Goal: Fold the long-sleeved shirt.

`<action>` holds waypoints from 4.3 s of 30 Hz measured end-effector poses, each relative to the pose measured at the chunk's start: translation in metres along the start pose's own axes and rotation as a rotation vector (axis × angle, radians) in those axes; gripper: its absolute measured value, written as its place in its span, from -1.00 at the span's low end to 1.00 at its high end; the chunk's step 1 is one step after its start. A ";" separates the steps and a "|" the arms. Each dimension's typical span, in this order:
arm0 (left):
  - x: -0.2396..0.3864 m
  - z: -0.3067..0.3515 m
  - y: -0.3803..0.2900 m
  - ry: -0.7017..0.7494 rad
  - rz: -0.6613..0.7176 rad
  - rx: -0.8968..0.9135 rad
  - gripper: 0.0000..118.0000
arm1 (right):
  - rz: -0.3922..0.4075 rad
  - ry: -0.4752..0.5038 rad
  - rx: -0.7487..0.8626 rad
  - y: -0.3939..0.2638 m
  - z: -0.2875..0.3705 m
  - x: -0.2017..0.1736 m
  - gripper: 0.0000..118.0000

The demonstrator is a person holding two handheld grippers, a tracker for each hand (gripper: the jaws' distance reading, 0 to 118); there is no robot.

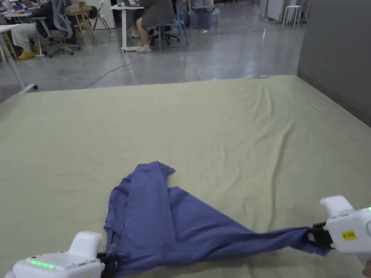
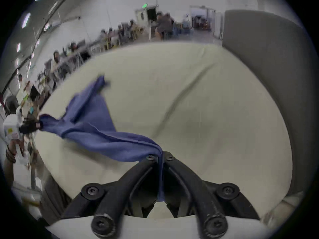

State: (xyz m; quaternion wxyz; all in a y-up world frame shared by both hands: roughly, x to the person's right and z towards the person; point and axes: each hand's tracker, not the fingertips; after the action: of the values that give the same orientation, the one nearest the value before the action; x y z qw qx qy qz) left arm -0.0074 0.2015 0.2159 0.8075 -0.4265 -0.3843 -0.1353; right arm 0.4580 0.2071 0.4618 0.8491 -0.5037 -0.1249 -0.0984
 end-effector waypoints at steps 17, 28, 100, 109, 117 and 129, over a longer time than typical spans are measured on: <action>-0.023 0.048 -0.001 -0.013 0.053 0.095 1.00 | 0.048 -0.109 0.123 -0.006 0.052 -0.014 0.80; 0.009 0.078 0.025 -0.027 0.041 0.182 -1.00 | -0.057 -0.097 0.089 -0.016 0.054 -0.030 -0.68; 0.003 0.237 0.556 0.323 -0.071 0.861 -0.97 | -0.093 -0.078 0.776 0.510 0.320 -0.038 -0.98; 0.001 0.163 0.540 0.326 -0.156 0.727 -0.97 | -0.127 -0.074 0.709 0.497 0.260 -0.016 -0.98; -0.008 -0.003 0.431 0.269 -0.122 0.426 -0.97 | -0.227 -0.033 0.451 0.421 0.088 0.010 -0.98; -0.004 -0.007 0.269 0.226 -0.135 0.355 -0.96 | -0.034 0.036 0.379 0.251 0.037 0.007 -0.98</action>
State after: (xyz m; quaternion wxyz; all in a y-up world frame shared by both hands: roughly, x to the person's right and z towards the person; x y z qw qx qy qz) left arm 0.1401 0.3564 0.0534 0.8969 -0.2332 -0.3370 -0.1661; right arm 0.5338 0.3578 0.2726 0.9291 -0.3307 -0.1344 -0.0967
